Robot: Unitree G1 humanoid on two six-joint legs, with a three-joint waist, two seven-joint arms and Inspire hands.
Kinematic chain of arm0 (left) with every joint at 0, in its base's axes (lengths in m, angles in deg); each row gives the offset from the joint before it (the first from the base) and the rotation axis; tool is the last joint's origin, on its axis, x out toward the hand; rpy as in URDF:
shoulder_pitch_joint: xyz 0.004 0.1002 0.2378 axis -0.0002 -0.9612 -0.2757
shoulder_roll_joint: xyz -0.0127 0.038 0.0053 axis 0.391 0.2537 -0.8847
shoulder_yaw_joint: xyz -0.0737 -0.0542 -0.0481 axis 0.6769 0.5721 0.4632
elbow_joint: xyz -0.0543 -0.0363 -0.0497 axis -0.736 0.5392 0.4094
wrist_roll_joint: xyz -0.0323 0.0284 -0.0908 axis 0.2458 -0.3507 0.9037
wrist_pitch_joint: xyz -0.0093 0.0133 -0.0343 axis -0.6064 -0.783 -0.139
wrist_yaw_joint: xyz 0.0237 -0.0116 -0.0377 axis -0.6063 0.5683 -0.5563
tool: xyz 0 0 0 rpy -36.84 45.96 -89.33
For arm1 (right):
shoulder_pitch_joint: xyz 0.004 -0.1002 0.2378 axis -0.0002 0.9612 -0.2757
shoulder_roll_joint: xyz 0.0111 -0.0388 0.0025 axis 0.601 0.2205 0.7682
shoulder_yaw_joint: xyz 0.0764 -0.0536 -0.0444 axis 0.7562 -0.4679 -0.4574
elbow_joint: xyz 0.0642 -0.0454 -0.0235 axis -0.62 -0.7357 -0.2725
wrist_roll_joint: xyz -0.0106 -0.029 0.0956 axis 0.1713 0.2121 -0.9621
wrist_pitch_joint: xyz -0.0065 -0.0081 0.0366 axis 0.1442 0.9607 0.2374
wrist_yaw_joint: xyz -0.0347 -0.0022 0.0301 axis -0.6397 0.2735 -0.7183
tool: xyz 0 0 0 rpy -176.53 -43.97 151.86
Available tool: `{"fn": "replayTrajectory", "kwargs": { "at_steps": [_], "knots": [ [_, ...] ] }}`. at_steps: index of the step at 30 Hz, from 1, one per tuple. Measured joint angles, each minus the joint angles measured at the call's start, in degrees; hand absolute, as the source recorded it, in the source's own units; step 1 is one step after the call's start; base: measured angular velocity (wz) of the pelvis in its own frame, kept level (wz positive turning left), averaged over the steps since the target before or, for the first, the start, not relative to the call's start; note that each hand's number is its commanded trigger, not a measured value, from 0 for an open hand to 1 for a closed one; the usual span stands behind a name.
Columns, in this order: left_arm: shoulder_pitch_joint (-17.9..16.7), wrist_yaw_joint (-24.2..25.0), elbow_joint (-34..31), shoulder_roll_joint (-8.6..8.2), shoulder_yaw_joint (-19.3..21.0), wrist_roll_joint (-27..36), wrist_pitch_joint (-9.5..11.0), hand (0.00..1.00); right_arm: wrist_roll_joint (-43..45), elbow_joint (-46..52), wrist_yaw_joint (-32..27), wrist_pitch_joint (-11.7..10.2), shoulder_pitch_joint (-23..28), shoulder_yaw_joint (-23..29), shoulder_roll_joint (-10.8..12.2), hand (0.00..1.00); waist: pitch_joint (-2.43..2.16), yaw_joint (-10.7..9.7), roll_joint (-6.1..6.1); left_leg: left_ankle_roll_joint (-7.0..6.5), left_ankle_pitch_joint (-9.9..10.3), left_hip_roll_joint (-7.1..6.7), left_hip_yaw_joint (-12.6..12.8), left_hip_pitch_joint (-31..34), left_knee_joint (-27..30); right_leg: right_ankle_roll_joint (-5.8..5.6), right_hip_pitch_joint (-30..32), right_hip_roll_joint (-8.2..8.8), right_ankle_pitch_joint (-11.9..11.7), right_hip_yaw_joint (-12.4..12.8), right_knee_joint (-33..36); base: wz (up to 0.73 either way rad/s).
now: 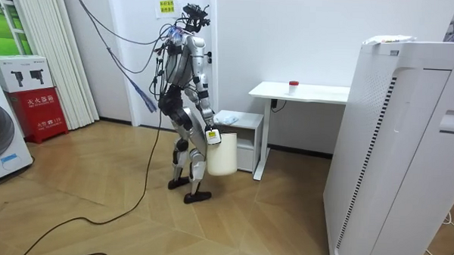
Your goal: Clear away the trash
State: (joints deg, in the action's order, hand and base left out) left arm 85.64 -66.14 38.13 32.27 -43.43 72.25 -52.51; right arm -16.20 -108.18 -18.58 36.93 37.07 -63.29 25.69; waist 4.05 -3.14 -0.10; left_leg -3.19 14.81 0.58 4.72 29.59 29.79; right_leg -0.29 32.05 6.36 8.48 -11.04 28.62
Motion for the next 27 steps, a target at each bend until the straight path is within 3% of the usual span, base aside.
{"fn": "replayTrajectory", "kwargs": {
  "at_steps": [8,12,20,27],
  "knots": [
    [4.4,-3.5,2.3,0.28,-1.0,-0.1,0.0,0.00,-0.8,0.0,-0.1,-0.3,-0.8,-2.1,0.2,1.00,0.60,-1.2,0.52,0.11,0.2,0.55,-0.4,1.9,1.1,0.35,0.8,-0.48,-0.2,-0.3,0.0,0.01],
    [5.7,-4.7,2.4,0.40,-2.6,-0.2,0.3,0.00,-1.5,0.0,-0.4,-0.3,-1.0,-2.8,0.2,1.00,0.70,-1.9,0.50,0.12,0.2,0.59,-0.2,2.1,1.1,0.42,1.2,-0.46,-0.2,-0.3,0.1,-0.03],
    [8.3,-8.0,2.5,2.02,-9.3,-9.3,0.4,0.00,-3.7,0.1,-1.3,-0.1,-3.0,-5.6,0.3,1.00,0.93,-3.1,0.78,0.12,0.4,0.69,-0.2,3.8,2.2,0.47,2.6,-0.38,-0.3,-0.2,0.5,0.00],
    [9.2,-11.3,2.5,2.15,-9.6,-11.3,0.2,0.00,-4.1,0.4,-1.2,-0.2,-3.5,-7.4,0.0,1.00,1.06,-3.1,1.01,0.12,0.4,0.79,-0.2,5.1,2.9,0.52,4.0,-0.38,-0.3,-0.2,1.4,0.00]
  ]
}}
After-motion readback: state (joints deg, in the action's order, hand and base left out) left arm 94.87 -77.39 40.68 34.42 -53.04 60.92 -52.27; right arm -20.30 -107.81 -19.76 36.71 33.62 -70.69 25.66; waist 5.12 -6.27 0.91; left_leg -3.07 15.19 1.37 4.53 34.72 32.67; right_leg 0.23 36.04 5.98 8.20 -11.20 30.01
